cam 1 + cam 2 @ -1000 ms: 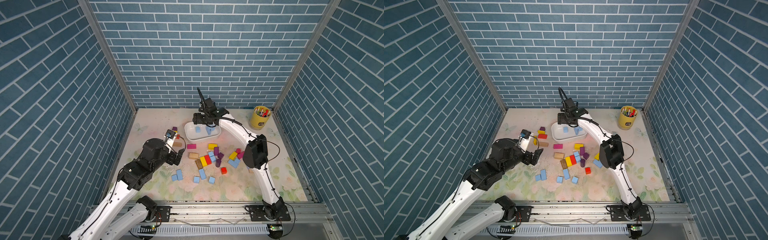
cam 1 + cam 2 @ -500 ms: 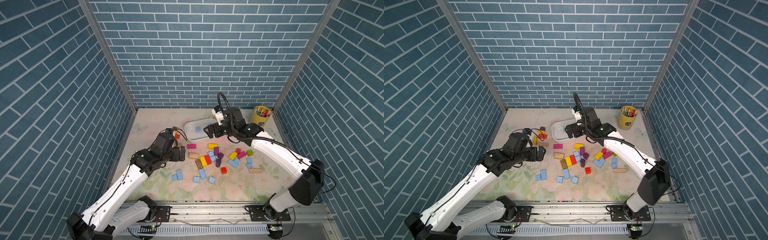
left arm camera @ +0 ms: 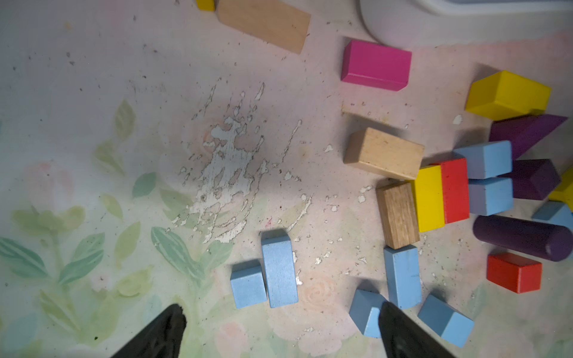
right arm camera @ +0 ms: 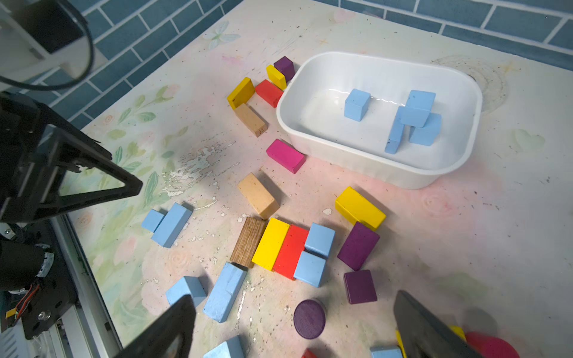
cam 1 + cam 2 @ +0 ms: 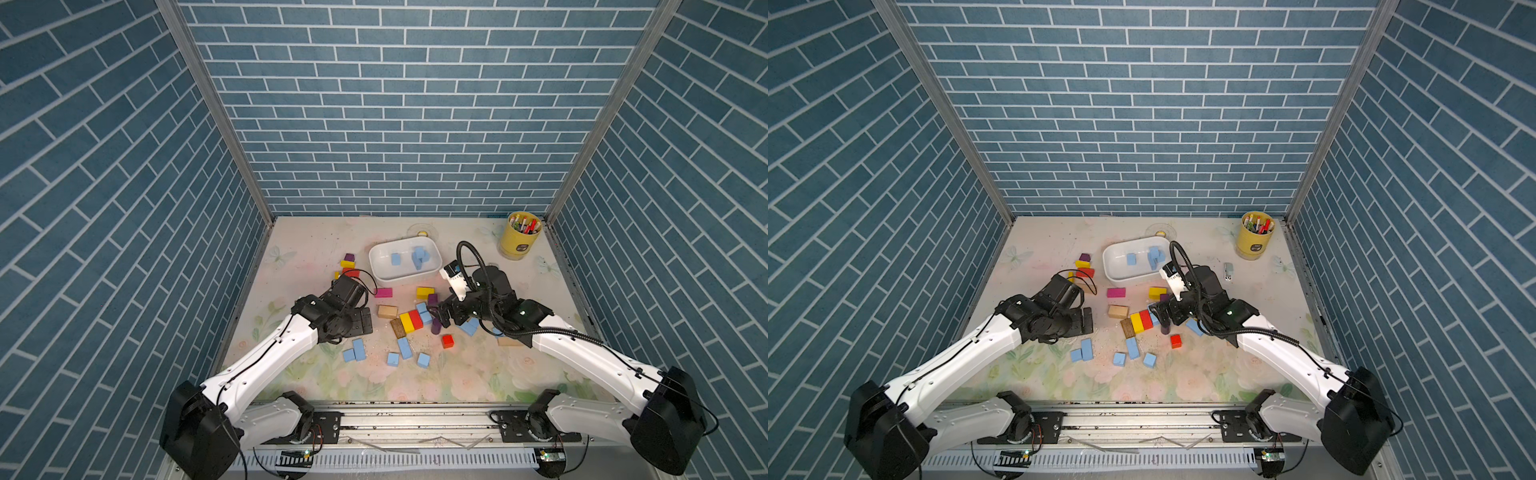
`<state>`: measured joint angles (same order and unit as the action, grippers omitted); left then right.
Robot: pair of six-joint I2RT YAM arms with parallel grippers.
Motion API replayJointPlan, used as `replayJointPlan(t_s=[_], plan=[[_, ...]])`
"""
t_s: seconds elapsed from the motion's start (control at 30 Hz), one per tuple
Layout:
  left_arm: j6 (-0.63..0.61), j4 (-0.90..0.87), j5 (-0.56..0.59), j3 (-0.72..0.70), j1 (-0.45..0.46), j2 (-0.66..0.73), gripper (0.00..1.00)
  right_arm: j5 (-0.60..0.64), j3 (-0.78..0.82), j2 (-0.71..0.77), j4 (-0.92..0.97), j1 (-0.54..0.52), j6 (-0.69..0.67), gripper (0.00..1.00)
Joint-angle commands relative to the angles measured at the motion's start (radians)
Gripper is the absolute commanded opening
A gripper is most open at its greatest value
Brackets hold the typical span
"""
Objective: Pick out the blue building blocks
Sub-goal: Pick up the building block from the center of the board.
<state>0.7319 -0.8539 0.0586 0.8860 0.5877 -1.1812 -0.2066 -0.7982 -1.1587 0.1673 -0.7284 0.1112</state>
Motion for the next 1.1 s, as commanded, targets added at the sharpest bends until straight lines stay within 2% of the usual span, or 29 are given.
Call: replayJointPlan(t_s=[0.0, 0.17, 0.33, 0.63, 0.8, 1.07], plan=[[0.054, 0.024, 0.008, -0.019, 0.022, -0.042, 0.96, -0.039, 0.056, 0.054, -0.162, -0.002, -0.081, 0.99], [0.068, 0.056, 0.019, -0.028, 0.051, -0.129, 0.9, -0.043, 0.151, 0.101, -0.305, -0.001, -0.093, 0.99], [0.083, 0.095, 0.019, -0.036, 0.079, -0.202, 0.83, -0.007, 0.199, 0.126, -0.363, -0.002, -0.089, 0.99], [0.102, 0.147, 0.018, -0.056, 0.092, -0.293, 0.71, 0.015, 0.234, 0.141, -0.392, -0.002, -0.077, 0.99], [0.106, 0.174, 0.019, -0.077, 0.093, -0.318, 0.66, 0.015, 0.235, 0.138, -0.394, -0.002, -0.076, 0.99], [0.103, 0.203, 0.025, -0.087, 0.093, -0.349, 0.52, 0.022, 0.238, 0.131, -0.397, -0.002, -0.076, 0.99]])
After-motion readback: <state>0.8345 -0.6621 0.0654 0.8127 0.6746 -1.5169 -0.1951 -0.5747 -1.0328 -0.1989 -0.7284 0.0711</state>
